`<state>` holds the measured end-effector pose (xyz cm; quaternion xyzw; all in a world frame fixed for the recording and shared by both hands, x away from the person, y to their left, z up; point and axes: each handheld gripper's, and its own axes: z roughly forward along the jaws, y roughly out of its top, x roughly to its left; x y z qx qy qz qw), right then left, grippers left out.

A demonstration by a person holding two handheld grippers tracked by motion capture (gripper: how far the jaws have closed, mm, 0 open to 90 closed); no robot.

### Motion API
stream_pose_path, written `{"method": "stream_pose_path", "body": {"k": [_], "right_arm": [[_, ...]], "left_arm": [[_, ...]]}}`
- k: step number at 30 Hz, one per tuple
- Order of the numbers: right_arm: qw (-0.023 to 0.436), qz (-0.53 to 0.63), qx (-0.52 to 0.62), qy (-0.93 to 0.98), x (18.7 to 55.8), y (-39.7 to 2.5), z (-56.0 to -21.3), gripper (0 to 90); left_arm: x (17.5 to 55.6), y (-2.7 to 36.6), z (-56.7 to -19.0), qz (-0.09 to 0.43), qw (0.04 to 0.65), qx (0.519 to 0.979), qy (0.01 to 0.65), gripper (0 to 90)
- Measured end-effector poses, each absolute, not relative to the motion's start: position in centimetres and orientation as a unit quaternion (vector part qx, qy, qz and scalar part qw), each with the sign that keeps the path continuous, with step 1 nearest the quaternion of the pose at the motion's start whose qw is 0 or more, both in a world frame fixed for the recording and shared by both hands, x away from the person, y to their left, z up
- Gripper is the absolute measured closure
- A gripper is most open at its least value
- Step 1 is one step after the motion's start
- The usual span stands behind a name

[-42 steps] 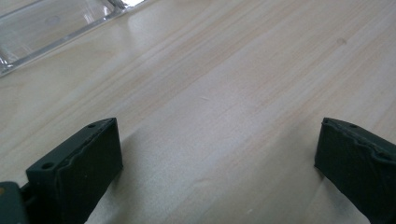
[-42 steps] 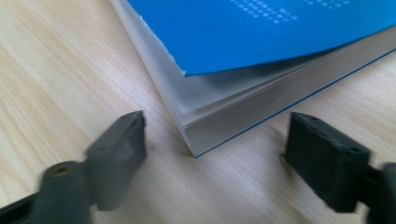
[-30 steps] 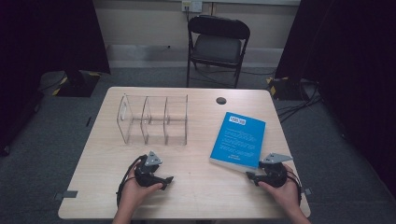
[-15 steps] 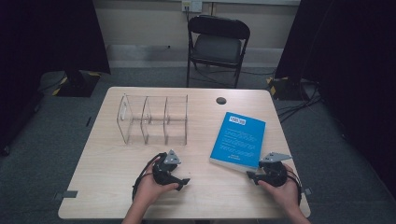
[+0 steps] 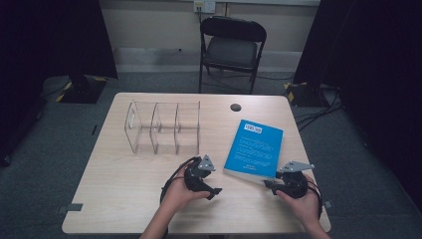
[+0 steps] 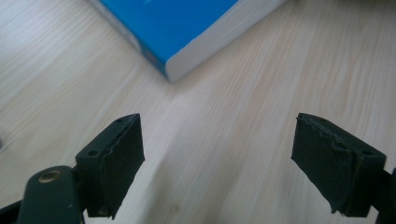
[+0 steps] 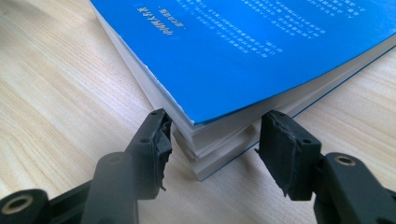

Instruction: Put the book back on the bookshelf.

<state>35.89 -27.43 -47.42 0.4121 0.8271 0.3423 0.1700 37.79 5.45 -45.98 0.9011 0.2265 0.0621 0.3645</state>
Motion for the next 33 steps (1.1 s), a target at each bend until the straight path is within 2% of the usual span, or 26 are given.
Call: {"method": "stream_pose_path", "body": {"k": [11, 18, 33], "right_arm": [[0.169, 0.347, 0.407, 0.828, 36.0, -27.6, -47.1, 46.5], [0.179, 0.348, 0.401, 0.828, 36.0, -27.5, -46.5, 48.8], [0.162, 0.363, 0.405, 0.823, 36.3, -27.9, -46.1, 49.1]], "left_arm": [[39.8, 1.6, -45.1, 0.055, 0.351, 0.918, 0.177, 16.9], [40.6, -0.1, -44.5, 0.059, 0.354, 0.918, 0.168, 17.0], [42.4, -4.5, -44.8, 0.047, 0.355, 0.923, 0.143, 17.0]]}}
